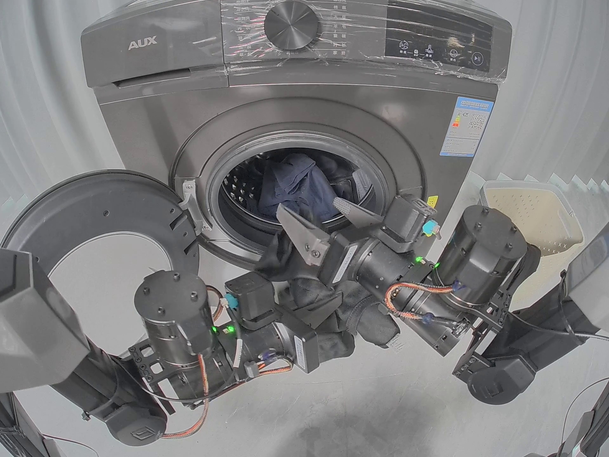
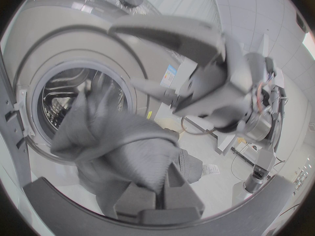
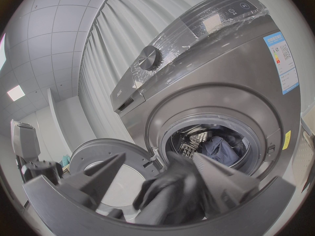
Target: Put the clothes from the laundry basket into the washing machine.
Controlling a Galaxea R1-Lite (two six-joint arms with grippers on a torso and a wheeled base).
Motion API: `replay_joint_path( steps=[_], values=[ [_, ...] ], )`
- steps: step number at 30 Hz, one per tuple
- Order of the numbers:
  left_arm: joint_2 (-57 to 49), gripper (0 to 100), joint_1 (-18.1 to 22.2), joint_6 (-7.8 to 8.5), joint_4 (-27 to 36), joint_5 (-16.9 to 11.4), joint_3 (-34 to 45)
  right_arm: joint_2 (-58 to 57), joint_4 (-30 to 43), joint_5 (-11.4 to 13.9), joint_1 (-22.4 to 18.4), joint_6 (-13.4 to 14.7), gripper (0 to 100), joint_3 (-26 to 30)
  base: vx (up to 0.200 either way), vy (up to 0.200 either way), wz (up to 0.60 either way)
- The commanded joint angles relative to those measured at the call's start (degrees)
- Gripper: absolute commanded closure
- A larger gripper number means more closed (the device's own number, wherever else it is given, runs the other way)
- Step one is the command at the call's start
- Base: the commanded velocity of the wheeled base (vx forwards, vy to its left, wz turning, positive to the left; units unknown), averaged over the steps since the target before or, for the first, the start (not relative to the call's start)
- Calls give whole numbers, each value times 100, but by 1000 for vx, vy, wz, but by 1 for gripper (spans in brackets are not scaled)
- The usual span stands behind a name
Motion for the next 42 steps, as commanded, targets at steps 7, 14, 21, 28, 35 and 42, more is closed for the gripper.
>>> replay_joint_path(
  steps=[7,14,21,28,35,42],
  values=[
    [-319,100,370,-34,-312,61,201,-60,3,-2,-291,2,0,99,0,0,0],
    [-328,100,625,-43,-936,69,412,-333,100,-2,-765,-25,0,398,0,0,0],
    [-486,100,652,-34,-1147,78,368,-377,460,-2,-1055,-60,0,1022,0,0,0],
    [-513,100,660,-52,-1147,105,113,-183,460,16,-1117,-165,0,1628,0,0,0],
    [-513,100,652,-52,-1147,333,-81,-78,399,86,-589,-403,0,1936,0,0,0],
    [-469,100,660,-69,-1147,377,-239,107,346,209,-150,-385,0,1874,0,0,0]
  ],
)
